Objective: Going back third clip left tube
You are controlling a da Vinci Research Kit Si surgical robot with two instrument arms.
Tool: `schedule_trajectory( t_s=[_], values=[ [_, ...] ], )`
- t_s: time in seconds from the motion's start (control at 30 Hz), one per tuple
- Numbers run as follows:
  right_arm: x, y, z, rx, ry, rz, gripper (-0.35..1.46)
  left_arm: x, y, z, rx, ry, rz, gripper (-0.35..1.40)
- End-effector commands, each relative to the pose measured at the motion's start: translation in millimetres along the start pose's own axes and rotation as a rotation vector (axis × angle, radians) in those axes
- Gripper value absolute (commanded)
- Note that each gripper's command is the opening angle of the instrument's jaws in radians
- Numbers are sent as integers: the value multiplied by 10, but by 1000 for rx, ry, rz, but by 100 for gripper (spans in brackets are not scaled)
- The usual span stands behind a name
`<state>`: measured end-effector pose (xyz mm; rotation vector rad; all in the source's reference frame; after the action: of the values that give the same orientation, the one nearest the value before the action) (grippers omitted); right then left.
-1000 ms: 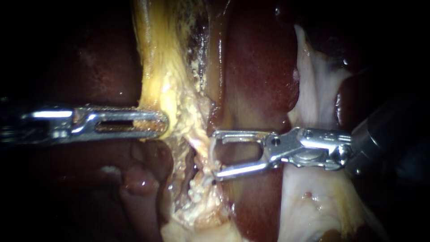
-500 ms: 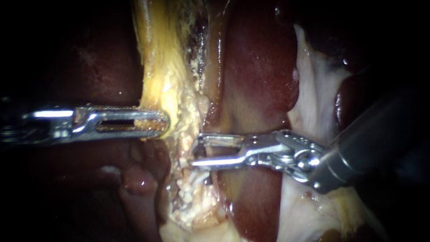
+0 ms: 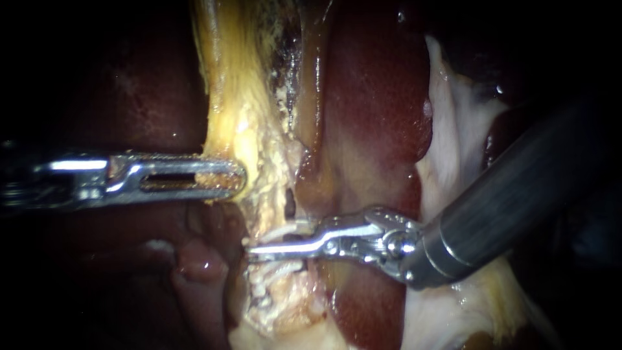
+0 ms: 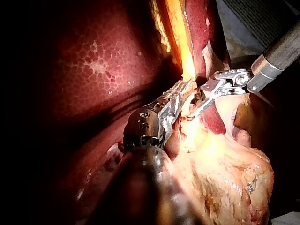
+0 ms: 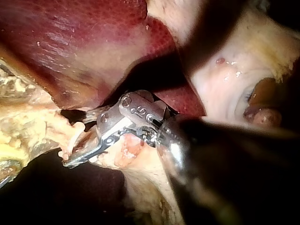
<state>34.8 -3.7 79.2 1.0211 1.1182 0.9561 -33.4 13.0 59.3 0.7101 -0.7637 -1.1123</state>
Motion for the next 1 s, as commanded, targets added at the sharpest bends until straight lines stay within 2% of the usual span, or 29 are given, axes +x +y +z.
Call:
schedule_trajectory(
  t_s=[0.03,0.1,0.23,0.5,0.73,0.87,1.0],
  values=[
    [1,1,1,14,-17,6,60,0,0,0,0,0,1,-35],
    [2,1,5,66,-42,-52,60,0,0,1,0,0,1,-35],
    [6,1,19,128,-39,-170,60,0,-1,3,4,3,1,-35],
    [5,0,19,190,-73,-312,60,2,-2,1,4,3,1,-35],
    [8,10,0,124,-25,-387,60,2,-2,0,5,4,2,-35],
    [19,18,-22,101,-8,-398,60,1,-2,0,5,4,2,-35],
    [29,17,-42,90,1,-395,60,2,-2,0,5,4,2,-35]
  ],
)
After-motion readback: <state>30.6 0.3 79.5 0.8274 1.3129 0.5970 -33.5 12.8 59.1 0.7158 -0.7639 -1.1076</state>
